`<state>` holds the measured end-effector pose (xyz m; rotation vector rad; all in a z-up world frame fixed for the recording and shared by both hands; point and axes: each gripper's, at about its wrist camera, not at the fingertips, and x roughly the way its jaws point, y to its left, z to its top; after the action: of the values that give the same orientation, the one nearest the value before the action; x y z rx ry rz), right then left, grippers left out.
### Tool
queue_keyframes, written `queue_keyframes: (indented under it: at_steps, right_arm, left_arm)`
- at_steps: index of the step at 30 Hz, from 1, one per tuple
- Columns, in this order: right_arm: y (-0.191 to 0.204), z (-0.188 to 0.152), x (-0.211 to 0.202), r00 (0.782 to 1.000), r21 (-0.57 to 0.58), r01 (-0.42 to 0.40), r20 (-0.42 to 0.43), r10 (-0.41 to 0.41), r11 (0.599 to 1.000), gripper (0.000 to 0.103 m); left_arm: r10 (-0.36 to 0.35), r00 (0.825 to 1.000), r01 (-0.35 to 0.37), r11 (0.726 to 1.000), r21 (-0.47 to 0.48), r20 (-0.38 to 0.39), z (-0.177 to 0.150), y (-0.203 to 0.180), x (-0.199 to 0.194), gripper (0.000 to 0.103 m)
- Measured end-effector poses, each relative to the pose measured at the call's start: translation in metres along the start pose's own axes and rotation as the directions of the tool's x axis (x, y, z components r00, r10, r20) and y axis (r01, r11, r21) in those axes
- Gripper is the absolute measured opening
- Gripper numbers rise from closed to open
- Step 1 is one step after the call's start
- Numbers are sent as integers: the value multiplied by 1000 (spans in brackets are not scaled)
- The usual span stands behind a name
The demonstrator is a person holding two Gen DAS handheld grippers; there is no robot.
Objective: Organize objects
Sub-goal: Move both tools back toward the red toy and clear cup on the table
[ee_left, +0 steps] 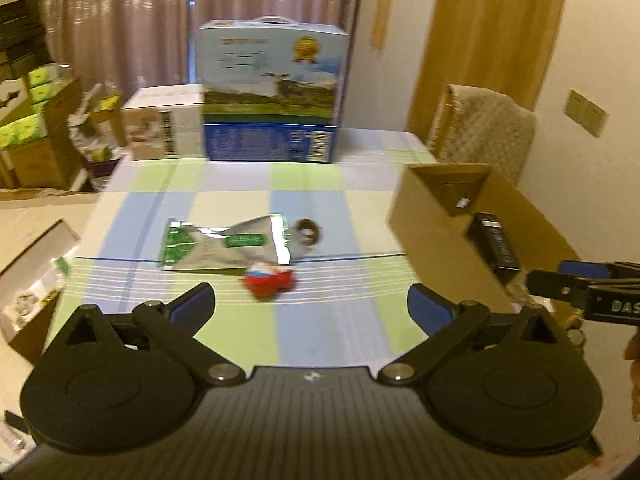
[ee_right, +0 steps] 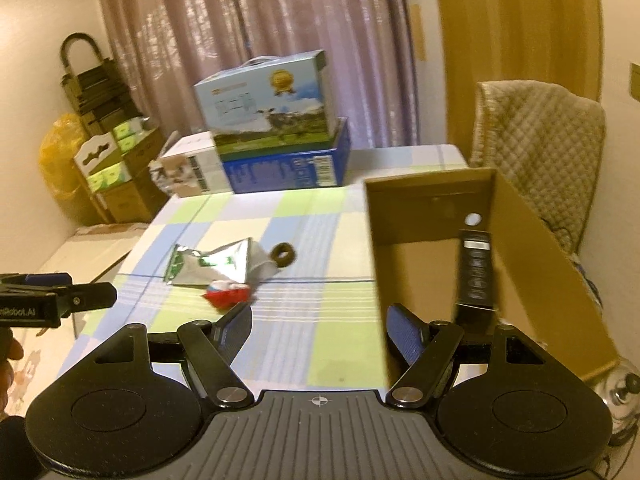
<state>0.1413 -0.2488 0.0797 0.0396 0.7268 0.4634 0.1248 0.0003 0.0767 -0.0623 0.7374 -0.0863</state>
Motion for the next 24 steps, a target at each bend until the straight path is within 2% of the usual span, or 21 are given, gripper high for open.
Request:
queue_keyframes:
  at_steps: [11,18,24]
  right_arm:
    - [44,2,42,997,-60,-69,-39,67,996,72]
    - [56,-4,73,994,-73,-86,-69,81,994,72]
    - [59,-8,106,993,-88,-91,-82,83,992,72]
  left_arm:
    - [115,993,-116,990,-78,-15,-6,81,-1,102]
    - [110,993,-113,992,-61,-42,-12,98,24,102]
    - [44,997,-46,998,-35,-57,-13,103,61,102]
